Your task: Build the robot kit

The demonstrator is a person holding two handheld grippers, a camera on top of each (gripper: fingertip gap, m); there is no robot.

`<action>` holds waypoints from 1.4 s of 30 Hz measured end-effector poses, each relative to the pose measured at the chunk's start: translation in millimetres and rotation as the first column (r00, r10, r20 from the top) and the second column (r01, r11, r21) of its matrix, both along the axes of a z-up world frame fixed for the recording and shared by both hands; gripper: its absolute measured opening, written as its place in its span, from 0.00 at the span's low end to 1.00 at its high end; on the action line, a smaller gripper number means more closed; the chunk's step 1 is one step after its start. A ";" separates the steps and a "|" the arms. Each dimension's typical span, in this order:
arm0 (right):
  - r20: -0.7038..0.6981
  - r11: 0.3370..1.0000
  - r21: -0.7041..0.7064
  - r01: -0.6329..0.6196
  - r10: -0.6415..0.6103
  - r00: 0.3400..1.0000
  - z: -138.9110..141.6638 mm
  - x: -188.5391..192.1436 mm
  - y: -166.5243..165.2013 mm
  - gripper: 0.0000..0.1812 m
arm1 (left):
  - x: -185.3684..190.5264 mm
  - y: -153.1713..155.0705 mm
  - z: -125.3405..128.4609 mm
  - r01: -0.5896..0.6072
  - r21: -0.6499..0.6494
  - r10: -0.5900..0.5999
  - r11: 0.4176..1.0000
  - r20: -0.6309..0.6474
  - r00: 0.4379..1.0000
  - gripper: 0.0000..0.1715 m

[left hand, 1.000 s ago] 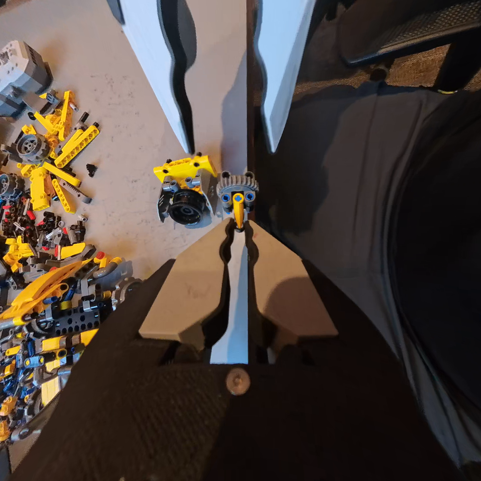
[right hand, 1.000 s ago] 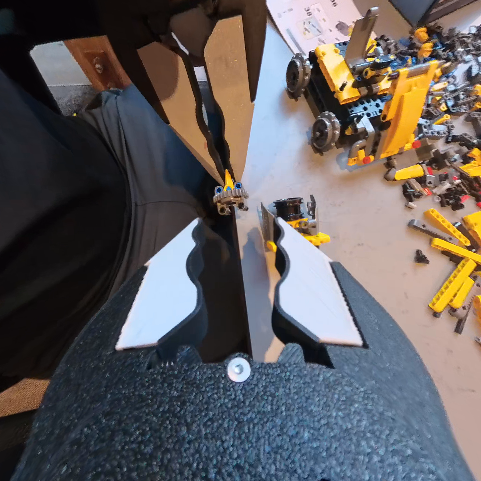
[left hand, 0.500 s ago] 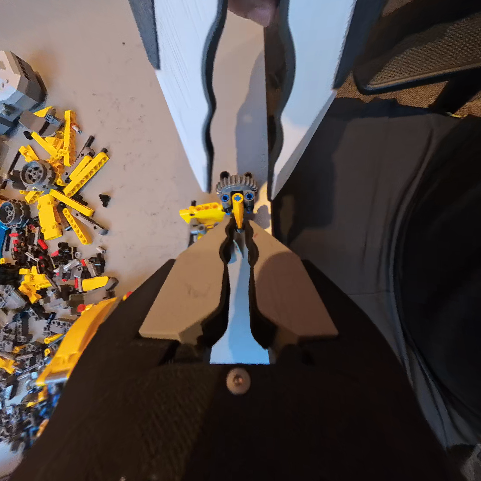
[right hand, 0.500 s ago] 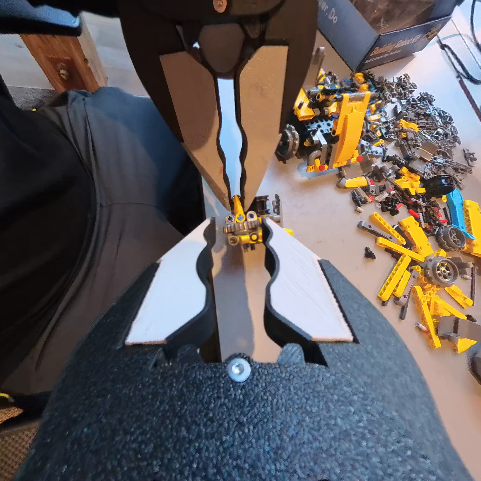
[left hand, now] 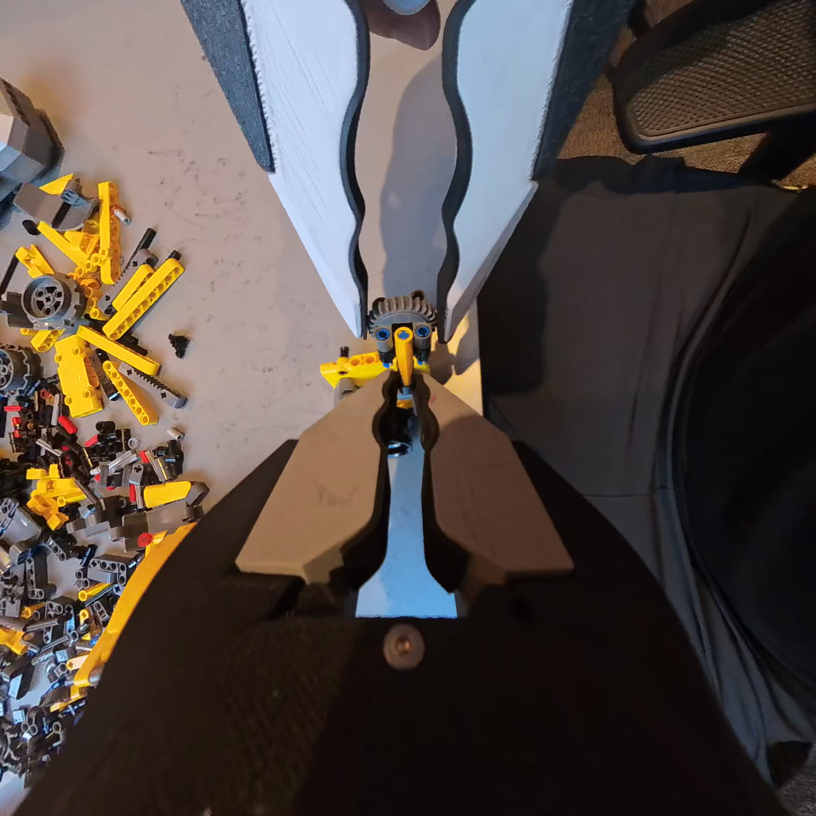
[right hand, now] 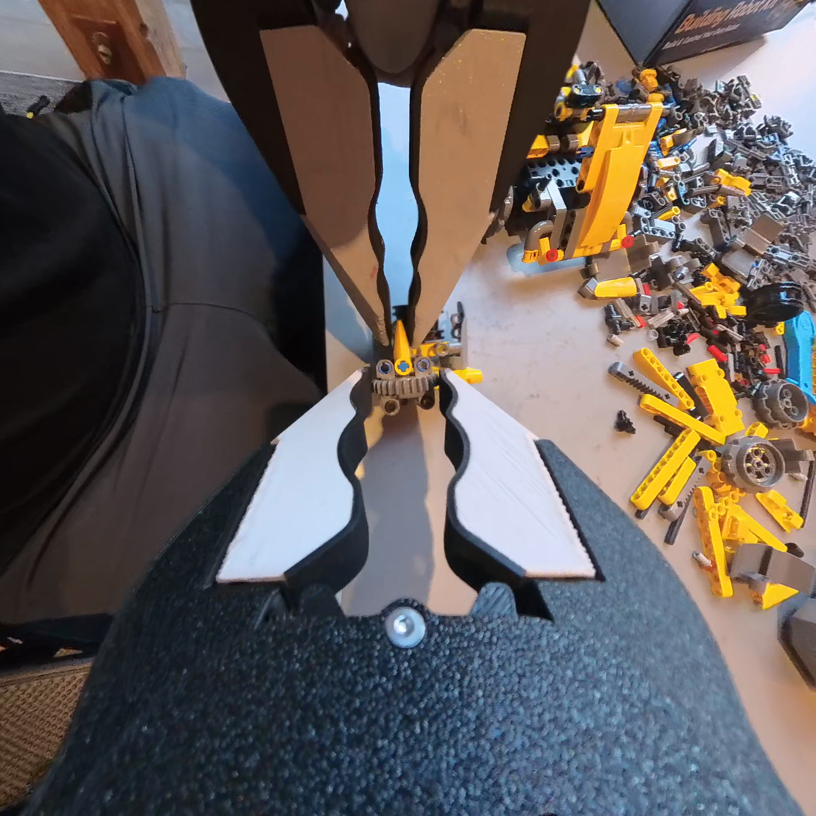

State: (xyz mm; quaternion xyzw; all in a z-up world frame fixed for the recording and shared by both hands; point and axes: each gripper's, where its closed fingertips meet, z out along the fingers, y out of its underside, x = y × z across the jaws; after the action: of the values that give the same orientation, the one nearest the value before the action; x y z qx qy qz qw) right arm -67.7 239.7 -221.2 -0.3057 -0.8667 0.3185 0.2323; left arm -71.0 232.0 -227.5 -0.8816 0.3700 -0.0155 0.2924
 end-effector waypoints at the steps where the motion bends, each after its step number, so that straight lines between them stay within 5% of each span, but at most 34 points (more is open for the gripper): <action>1: 0.003 1.000 -0.005 0.000 0.000 1.000 -0.1 -2.1 0.6 0.16 | -2.0 0.8 -0.1 -0.010 0.006 0.010 1.000 0.004 1.000 0.03; 4: 0.009 0.997 -0.071 0.006 -0.006 1.000 4.5 -8.5 3.4 0.16 | -10.7 5.7 3.9 -0.074 0.045 0.072 0.996 0.044 0.996 0.05; 8: 0.054 0.968 -0.247 0.046 -0.034 0.998 14.2 -13.6 15.3 0.16 | -25.3 7.0 9.4 -0.187 0.073 0.177 0.980 0.122 0.977 0.31; 12: 0.133 0.903 -0.417 0.107 -0.056 0.990 14.1 -18.0 29.3 0.16 | -27.9 -0.1 -4.8 -0.238 0.057 0.224 0.970 0.190 0.956 0.44; 18: 0.111 0.884 -0.456 0.101 -0.056 0.992 4.7 -18.9 32.1 0.16 | -31.8 -20.5 -5.4 -0.384 0.205 0.312 0.900 0.309 0.898 0.44; 21: 0.076 0.883 -0.461 0.088 -0.059 0.995 2.9 -24.0 33.2 0.16 | -48.4 -42.3 -12.1 -0.420 0.290 0.352 0.860 0.259 0.900 0.43; 33: -0.111 0.868 -0.494 0.048 -0.118 0.987 19.5 -60.3 42.8 0.16 | -68.5 -94.5 -9.8 -0.351 0.434 0.250 0.829 0.274 0.929 0.39; 42: -0.114 0.822 -0.568 -0.023 -0.052 0.992 19.3 -71.3 38.0 0.16 | -109.6 -109.1 0.7 -0.549 0.396 0.328 0.736 0.502 0.801 0.45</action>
State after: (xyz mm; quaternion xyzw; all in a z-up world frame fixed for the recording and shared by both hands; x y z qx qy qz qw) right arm -139.1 277.7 -201.9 -0.3470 -0.7139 0.5788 0.1868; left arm -180.5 123.0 -226.9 -0.8080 0.0684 -0.0225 0.5848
